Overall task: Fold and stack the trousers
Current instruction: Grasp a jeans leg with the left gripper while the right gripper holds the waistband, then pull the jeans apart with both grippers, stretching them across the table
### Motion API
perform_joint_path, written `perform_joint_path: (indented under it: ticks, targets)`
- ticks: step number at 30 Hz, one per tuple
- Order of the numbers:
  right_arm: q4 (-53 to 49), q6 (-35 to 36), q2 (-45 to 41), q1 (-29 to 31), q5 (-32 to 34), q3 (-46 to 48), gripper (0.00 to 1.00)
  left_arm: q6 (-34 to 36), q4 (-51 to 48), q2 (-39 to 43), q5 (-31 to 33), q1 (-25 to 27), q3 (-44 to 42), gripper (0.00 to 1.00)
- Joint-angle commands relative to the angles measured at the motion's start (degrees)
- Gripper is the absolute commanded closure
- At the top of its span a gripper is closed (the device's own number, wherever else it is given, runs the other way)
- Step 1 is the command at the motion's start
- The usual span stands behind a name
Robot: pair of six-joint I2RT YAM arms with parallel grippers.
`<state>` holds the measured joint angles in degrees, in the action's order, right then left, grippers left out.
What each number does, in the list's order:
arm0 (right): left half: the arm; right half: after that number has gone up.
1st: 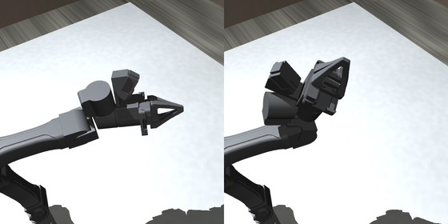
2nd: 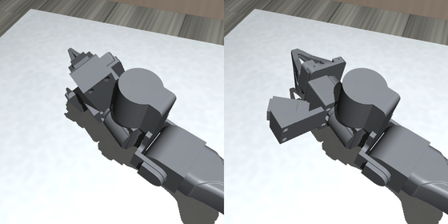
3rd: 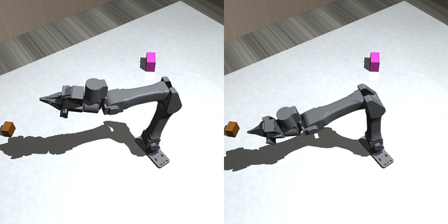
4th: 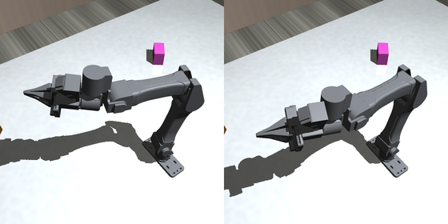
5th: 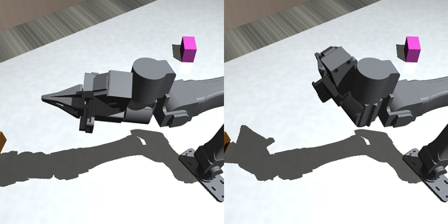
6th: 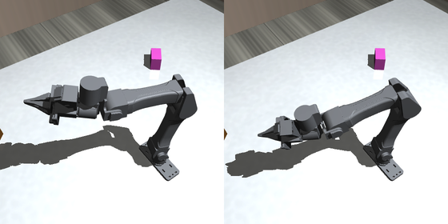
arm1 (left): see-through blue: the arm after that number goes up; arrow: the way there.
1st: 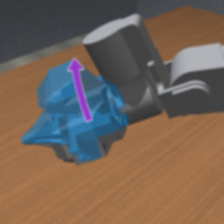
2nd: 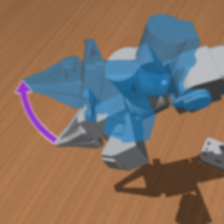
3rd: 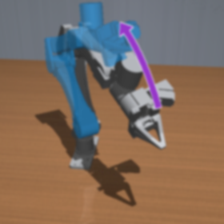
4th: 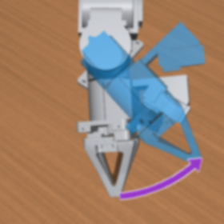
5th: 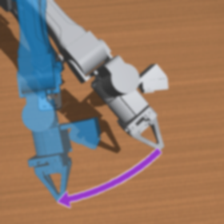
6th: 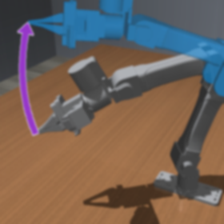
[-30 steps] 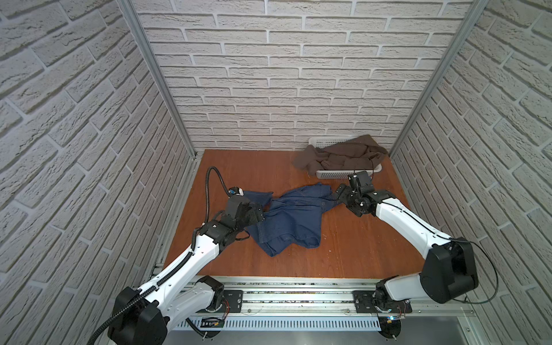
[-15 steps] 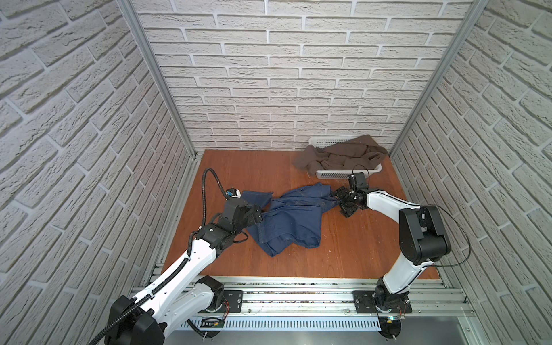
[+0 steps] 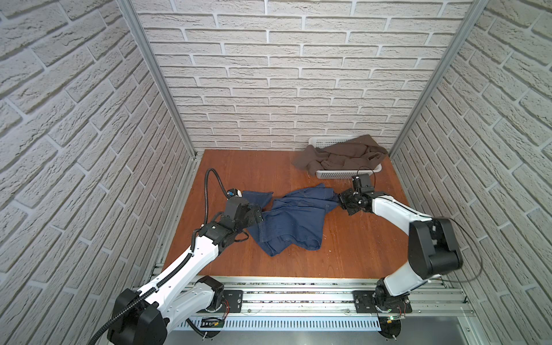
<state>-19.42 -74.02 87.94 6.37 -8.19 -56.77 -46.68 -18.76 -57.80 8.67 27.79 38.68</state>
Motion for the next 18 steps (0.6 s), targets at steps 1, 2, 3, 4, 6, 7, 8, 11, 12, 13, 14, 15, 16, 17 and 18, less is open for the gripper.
perform_joint_path:
  ticks: [1,2,3,4,6,7,8,11,12,13,14,15,16,17,18]
  targets:
    - [-6.4,4.26,-9.6,-1.03,8.5,-3.31,0.94,-1.97,5.45,-1.68,-2.5,-0.54,-1.89,0.02]
    - [-8.19,5.39,-11.34,-1.61,9.32,-3.89,0.94,-2.38,7.0,-2.61,-3.45,-0.57,-2.22,0.02]
    - [-9.8,6.43,-12.63,-2.15,9.92,-4.53,0.95,-2.89,8.46,-3.6,-4.62,-0.52,-2.33,0.02]
    - [-10.94,7.21,-13.63,-2.67,10.16,-4.93,0.94,-3.2,9.87,-4.6,-5.62,-0.43,-2.47,0.02]
    - [-12.93,8.4,-15.44,-3.88,9.93,-5.19,0.95,-3.92,13.76,-6.95,-8.35,-0.16,-2.85,0.02]
    - [-13.46,9.04,-16.31,-4.61,9.46,-5.12,0.94,-4.22,15.75,-8.4,-9.79,0.16,-2.82,0.02]
    - [-14.09,9.74,-17.17,-5.1,9.31,-5.14,0.94,-4.43,17.57,-9.98,-11.05,0.59,-2.44,0.02]
    - [-16.15,11.72,-18.57,-5.91,9.78,-5.72,0.94,-4.61,20.88,-15.14,-13.66,3.0,-0.21,0.02]
    - [-16.5,12.17,-19.02,-6.14,9.69,-5.67,0.94,-4.63,21.69,-17.12,-14.29,3.86,0.86,0.02]
    - [-16.69,12.46,-19.25,-6.27,9.64,-5.61,0.94,-4.63,22.56,-18.67,-15.08,4.74,1.7,0.02]
    - [-17.03,12.87,-19.73,-6.41,9.59,-5.54,0.94,-4.52,23.5,-20.7,-16.02,5.77,2.92,0.03]
    - [-17.27,13.18,-19.94,-6.52,9.8,-5.5,0.94,-4.49,24.25,-22.36,-16.66,6.7,3.95,0.03]
    - [-17.56,13.52,-20.25,-6.77,9.89,-5.46,0.94,-4.52,25.03,-24.2,-17.35,7.89,5.03,0.04]
    - [-17.8,13.87,-20.49,-6.96,9.86,-5.39,0.94,-4.51,25.86,-26.03,-18.21,8.92,6.11,0.05]
    - [-18.06,14.16,-20.82,-7.15,9.92,-5.3,0.94,-4.56,26.35,-27.89,-18.87,9.94,7.28,0.06]
